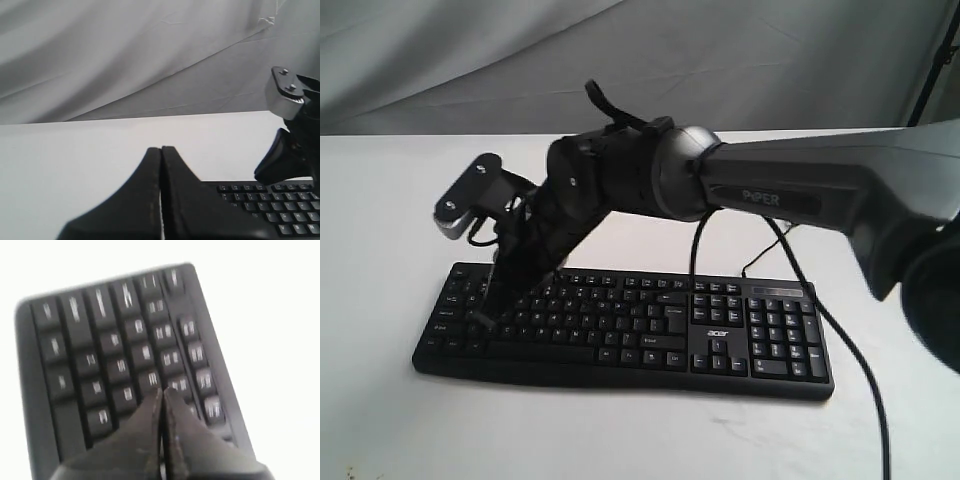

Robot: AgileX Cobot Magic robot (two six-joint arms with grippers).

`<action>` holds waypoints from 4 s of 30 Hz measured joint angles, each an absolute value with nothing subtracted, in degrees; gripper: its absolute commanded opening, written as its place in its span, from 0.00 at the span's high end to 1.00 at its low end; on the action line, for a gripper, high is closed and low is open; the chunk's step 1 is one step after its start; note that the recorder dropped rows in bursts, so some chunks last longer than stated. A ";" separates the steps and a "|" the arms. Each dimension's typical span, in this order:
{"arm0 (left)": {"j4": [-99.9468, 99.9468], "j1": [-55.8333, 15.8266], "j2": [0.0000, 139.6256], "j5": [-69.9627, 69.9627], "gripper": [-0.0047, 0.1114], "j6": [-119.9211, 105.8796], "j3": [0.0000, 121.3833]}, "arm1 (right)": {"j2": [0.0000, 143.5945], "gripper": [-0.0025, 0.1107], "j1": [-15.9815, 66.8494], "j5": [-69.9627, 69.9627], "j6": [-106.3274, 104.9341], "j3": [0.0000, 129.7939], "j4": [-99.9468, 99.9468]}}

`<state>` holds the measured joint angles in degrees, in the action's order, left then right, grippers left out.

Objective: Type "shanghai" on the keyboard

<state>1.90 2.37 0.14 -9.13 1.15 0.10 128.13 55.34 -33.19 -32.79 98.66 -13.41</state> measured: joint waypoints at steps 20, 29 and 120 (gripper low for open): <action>1.90 2.37 0.14 -9.13 0.96 1.15 0.10 | 142.48 0.98 58.30 -47.01 -32.79 123.45 -13.27; 1.90 2.37 0.14 -9.13 0.96 1.15 0.10 | 144.92 0.98 58.38 -47.21 -32.79 123.52 -13.48; 1.90 2.37 0.14 -9.13 0.96 1.15 0.10 | 95.21 0.98 48.64 -38.57 -25.51 80.11 -4.17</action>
